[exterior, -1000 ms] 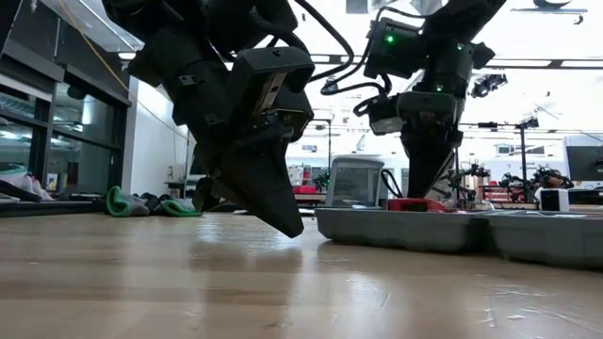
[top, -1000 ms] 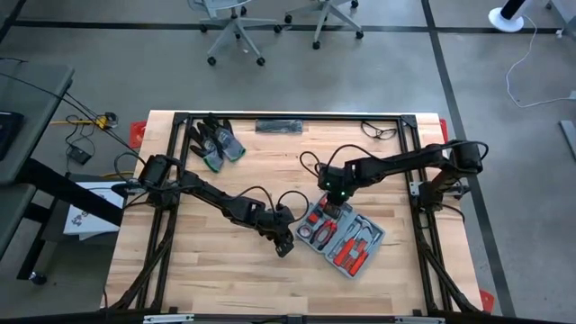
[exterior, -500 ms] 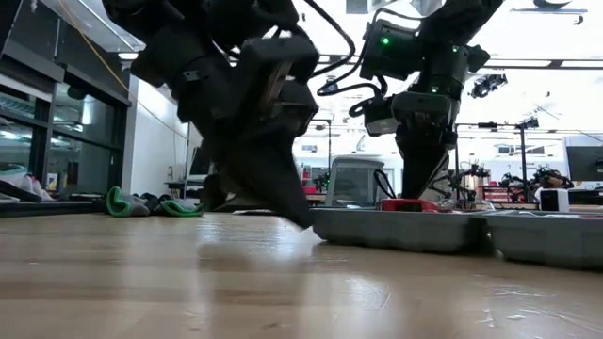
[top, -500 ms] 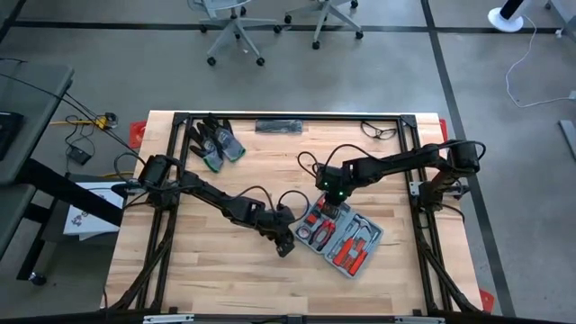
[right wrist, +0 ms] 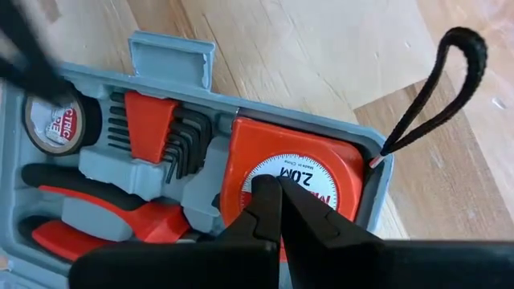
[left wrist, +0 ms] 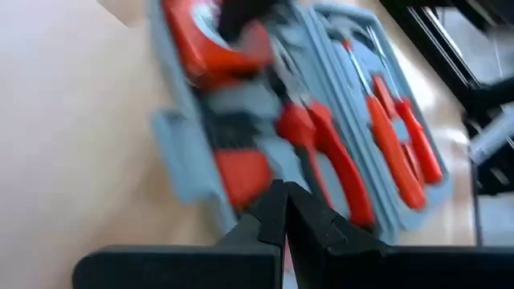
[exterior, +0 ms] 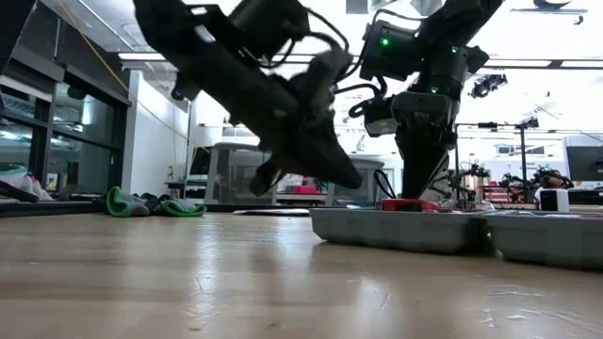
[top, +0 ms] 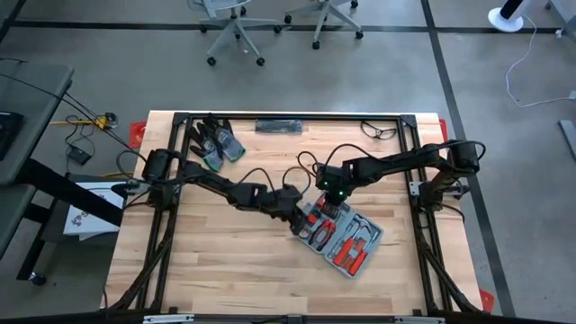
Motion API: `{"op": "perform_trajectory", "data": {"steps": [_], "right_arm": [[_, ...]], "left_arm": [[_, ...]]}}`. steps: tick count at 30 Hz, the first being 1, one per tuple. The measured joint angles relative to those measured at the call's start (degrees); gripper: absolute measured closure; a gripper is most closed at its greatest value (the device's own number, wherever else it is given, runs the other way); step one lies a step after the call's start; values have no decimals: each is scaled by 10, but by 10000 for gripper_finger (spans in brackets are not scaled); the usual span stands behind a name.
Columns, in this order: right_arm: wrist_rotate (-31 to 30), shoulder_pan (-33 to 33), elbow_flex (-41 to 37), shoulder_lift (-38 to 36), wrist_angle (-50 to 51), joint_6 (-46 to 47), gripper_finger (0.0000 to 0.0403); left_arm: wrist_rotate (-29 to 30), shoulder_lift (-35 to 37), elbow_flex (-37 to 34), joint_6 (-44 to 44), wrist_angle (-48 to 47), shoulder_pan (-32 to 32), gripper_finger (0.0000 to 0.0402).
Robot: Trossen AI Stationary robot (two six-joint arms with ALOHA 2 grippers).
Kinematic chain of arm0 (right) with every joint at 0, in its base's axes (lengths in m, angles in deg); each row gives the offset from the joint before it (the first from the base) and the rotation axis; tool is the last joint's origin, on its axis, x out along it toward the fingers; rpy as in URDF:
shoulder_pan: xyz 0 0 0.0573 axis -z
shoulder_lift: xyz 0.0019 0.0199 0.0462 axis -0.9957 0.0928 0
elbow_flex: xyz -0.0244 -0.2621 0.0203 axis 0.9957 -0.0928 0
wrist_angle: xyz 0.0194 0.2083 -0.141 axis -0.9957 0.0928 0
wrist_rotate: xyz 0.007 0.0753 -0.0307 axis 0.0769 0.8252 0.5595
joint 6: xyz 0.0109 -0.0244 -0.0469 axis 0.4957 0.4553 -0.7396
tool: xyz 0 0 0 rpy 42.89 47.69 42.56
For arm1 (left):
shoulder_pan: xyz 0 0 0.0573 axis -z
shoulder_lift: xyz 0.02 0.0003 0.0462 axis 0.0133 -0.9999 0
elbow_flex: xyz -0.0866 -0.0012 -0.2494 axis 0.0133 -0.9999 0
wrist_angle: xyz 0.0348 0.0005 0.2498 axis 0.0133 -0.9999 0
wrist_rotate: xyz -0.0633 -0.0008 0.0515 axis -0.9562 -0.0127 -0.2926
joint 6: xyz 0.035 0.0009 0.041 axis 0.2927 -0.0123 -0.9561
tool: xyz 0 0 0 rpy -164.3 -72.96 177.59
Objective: Prefit tool cases
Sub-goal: Put the tape measure into the gray prefit tool case
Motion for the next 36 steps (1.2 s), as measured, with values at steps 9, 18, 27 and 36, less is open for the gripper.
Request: {"op": "perform_trajectory", "data": {"steps": [9, 18, 27, 36], "right_arm": [[3, 1, 0, 0, 0, 0, 403], [8, 1, 0, 1, -6, -1, 403], [51, -9, 0, 2, 3, 6, 403], [57, -15, 0, 2, 9, 32, 403]], "left_arm": [[-121, -61, 30, -10, 41, -60, 401], [-16, -95, 172, -89, -248, -40, 402], [19, -94, 181, -107, -313, -42, 402], [12, -96, 180, -108, -307, -44, 402]]}}
